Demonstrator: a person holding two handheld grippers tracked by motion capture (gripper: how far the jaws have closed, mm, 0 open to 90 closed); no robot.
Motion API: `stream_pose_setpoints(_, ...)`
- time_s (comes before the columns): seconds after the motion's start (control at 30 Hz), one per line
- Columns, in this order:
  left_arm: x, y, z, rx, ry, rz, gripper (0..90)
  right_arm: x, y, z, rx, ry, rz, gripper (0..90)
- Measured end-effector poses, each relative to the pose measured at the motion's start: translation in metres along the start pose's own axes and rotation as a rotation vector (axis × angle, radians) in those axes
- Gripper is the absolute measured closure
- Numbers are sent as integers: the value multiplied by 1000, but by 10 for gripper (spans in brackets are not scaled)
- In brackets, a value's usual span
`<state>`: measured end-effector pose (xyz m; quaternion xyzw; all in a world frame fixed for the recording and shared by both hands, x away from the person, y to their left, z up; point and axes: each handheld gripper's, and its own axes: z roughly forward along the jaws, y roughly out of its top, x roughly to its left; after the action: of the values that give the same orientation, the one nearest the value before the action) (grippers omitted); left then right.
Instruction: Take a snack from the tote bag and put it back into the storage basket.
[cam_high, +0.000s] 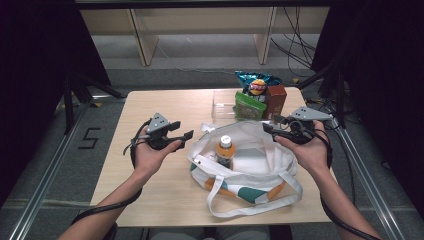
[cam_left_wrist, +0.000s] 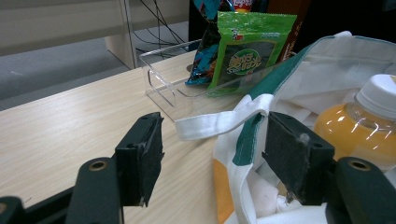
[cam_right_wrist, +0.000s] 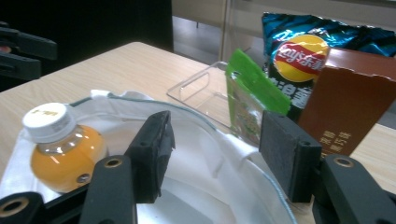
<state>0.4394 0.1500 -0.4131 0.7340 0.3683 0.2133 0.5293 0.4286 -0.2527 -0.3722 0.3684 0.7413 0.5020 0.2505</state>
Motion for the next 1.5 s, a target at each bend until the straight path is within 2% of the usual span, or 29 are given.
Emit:
stream_pose_setpoints(0.03,0,0,0,0,0,0,363,1,1,-2,27,21,-3,445)
stream_pose_setpoints(0.13,0,0,0,2,0,-1,364,4,1,-2,6,27,1,445)
stream_pose_setpoints(0.2,0,-1,0,3,0,1,363,8,1,-1,5,42,-31,443)
stream_pose_setpoints(0.23,0,-1,0,3,0,1,363,8,1,-1,5,42,-31,443)
stream_pose_setpoints(0.27,0,0,0,2,-1,1,363,15,1,1,14,57,-8,442)
stream_pose_setpoints(0.3,0,0,0,1,-2,1,363,17,1,1,28,66,-12,442)
stream_pose_setpoints(0.33,0,0,0,1,-3,1,363,19,1,3,18,77,-17,441)
stream_pose_setpoints(0.4,-1,0,0,3,-4,4,363,21,1,5,20,79,-31,440)
stream_pose_setpoints(0.5,-1,0,-1,2,-6,2,363,25,-1,7,31,91,-9,439)
stream_pose_setpoints(0.57,-1,0,-1,0,-9,6,363,25,-3,9,16,90,-19,439)
stream_pose_setpoints(0.7,-3,1,-1,-6,-14,0,362,26,-7,9,36,94,-7,438)
stream_pose_setpoints(0.73,-4,1,-2,-10,-19,-3,361,25,-7,10,26,97,-19,438)
stream_pose_setpoints(0.77,-4,1,-2,-19,-27,-3,359,25,-8,9,23,88,-7,438)
stream_pose_setpoints(0.83,-6,2,-3,-24,-32,0,356,23,-10,8,6,70,-15,437)
stream_pose_setpoints(0.87,-8,3,-3,-29,-38,3,355,23,-11,6,27,75,-6,436)
stream_pose_setpoints(0.93,-8,3,-3,-32,-43,4,352,22,-13,5,21,69,-12,436)
stream_pose_setpoints(1.0,-13,4,-3,-41,-61,9,347,20,-18,3,13,58,3,434)
stream_pose_setpoints(1.07,-14,4,-3,-43,-69,13,346,17,-19,2,12,50,-9,433)
stream_pose_setpoints(1.1,-16,5,-3,-47,-88,-12,343,16,-22,-1,20,42,3,432)
stream_pose_setpoints(1.13,-16,5,-3,-54,-98,-19,340,16,-24,-2,27,31,18,431)
stream_pose_setpoints(1.17,-17,6,-3,-53,-97,-15,339,15,-26,-3,25,38,5,430)
stream_pose_setpoints(1.23,-19,6,-4,-58,-99,-12,333,14,-30,-4,19,16,10,429)
stream_pose_setpoints(1.33,-22,7,-6,-62,-103,-4,327,12,-32,-10,38,10,18,429)
stream_pose_setpoints(1.37,-23,7,-6,-64,-108,-1,326,10,-31,-12,34,14,-3,428)
stream_pose_setpoints(1.4,-25,7,-6,-67,-117,-6,323,12,-31,-14,20,-4,26,428)
stream_pose_setpoints(1.43,-25,7,-6,-67,-117,-6,322,8,-30,-17,15,-7,5,428)
stream_pose_setpoints(1.47,-28,8,-5,-72,-133,-1,321,9,-30,-20,7,-23,31,428)
stream_pose_setpoints(1.5,-29,8,-6,-71,-138,5,319,5,-29,-22,4,-23,8,428)
